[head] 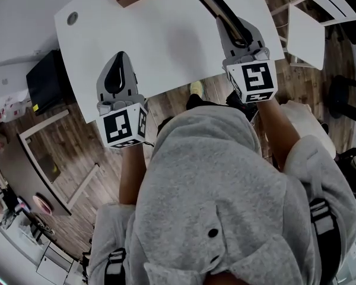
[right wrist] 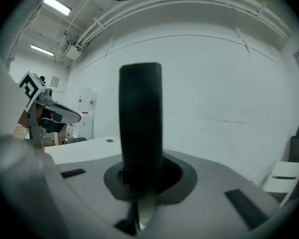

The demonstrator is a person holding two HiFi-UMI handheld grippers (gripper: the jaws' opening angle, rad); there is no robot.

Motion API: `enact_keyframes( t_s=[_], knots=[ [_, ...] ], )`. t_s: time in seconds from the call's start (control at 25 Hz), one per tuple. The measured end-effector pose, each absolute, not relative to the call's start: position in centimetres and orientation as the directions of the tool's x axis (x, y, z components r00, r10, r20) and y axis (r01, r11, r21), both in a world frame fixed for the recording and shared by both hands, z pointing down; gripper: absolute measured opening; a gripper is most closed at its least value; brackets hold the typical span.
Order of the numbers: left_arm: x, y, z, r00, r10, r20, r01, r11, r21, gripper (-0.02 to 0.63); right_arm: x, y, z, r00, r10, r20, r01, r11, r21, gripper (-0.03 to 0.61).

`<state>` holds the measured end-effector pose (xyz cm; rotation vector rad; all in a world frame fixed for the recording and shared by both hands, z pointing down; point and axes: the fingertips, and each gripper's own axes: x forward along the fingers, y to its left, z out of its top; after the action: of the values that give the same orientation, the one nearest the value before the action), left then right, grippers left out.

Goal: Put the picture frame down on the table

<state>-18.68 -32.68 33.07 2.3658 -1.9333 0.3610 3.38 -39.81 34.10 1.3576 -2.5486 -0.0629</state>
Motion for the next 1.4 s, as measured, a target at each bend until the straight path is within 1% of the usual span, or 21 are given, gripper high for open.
enact_keyframes(
  t_s=[0.32,0.52,0.8,1.08,1.4],
  knots=[
    [-17.8,-34.5,33.6,0.158,-0.957,0.241,-0.976,-0.189,-0.109,0.02,4.6,-42.2,36.7,-0.539,-0.805,0.247,-0.786,0.587,0.196,0.031],
    [-17.7,-34.7,34.2,0.153,-0.954,0.258,-0.977,-0.186,-0.106,0.02,5.1,-42.8,39.2,-0.524,-0.803,0.285,-0.765,0.59,0.257,0.031],
    [-17.2,-35.0,34.8,0.17,-0.948,0.268,-0.975,-0.201,-0.094,0.02,5.6,-43.5,43.4,-0.486,-0.797,0.36,-0.76,0.588,0.277,0.031],
    [-17.9,-35.9,34.9,0.197,-0.943,0.267,-0.968,-0.231,-0.102,0.02,5.7,-43.4,48.0,-0.418,-0.791,0.447,-0.729,0.586,0.355,0.031],
    [-18.3,-36.5,34.6,0.207,-0.94,0.27,-0.964,-0.244,-0.107,0.02,5.3,-44.2,51.1,-0.367,-0.81,0.458,-0.705,0.563,0.431,0.031]
  ],
)
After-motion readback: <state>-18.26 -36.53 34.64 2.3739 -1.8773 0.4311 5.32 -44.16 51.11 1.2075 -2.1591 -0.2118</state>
